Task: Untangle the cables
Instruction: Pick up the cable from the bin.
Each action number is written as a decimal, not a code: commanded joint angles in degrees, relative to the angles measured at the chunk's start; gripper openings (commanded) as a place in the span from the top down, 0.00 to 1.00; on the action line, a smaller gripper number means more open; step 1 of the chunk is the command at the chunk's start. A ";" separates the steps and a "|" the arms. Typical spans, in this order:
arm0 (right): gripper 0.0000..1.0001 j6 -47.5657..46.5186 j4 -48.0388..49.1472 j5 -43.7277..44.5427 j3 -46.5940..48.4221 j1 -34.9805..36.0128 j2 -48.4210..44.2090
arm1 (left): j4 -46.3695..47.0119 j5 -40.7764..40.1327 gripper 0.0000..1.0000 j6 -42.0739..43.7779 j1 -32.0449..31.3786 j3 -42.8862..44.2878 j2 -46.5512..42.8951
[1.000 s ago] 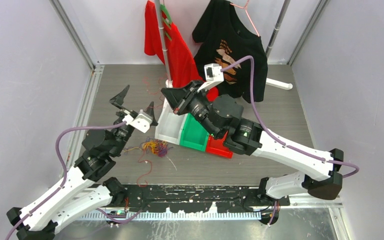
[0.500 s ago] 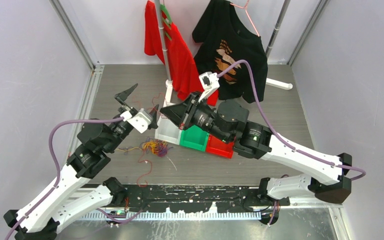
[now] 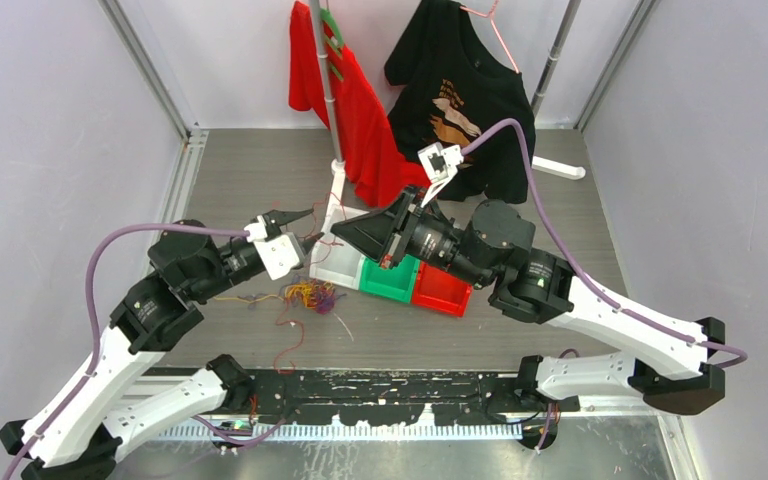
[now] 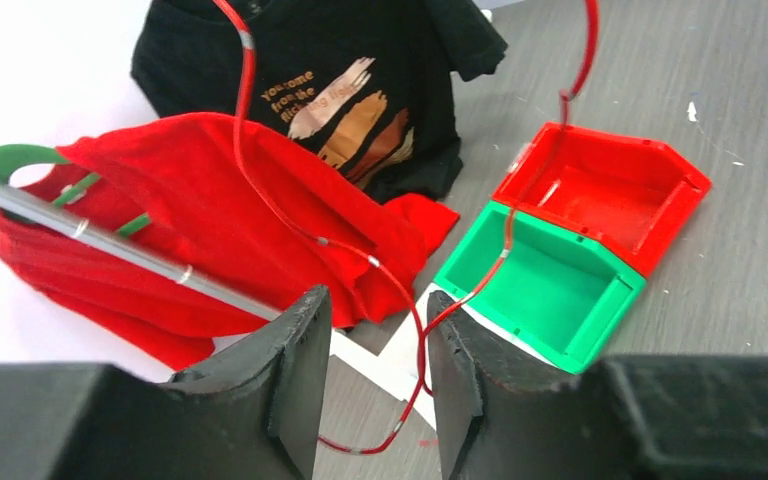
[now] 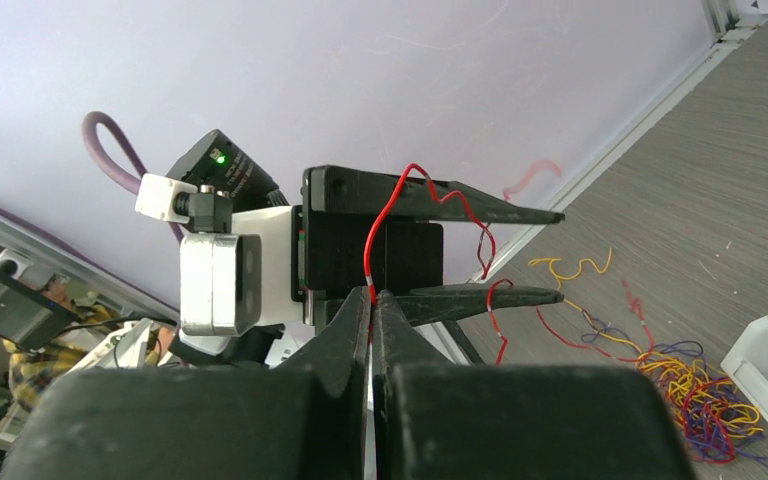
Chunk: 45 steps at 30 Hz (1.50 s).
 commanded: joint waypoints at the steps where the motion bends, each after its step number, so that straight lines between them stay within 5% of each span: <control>1: 0.99 -0.20 2.29 -2.01 0.41 0.17 -1.63 | -3.48 4.53 0.60 -1.21 0.32 3.38 0.73; 8: 0.99 0.29 2.25 -3.07 0.18 0.18 -1.72 | -1.34 3.07 0.61 -0.26 0.36 2.83 0.39; 16: 0.99 -1.05 1.65 -2.75 -1.67 0.20 -3.82 | -0.04 -0.38 1.00 -2.27 0.36 2.61 -0.01; 34: 0.99 -5.52 0.06 8.44 -13.02 -0.42 -8.31 | -12.76 13.25 1.00 -23.98 1.12 17.64 4.44; 45: 0.99 -0.95 17.71 -2.91 -14.78 -0.42 2.86 | -3.00 10.12 1.00 -32.56 2.62 18.53 6.02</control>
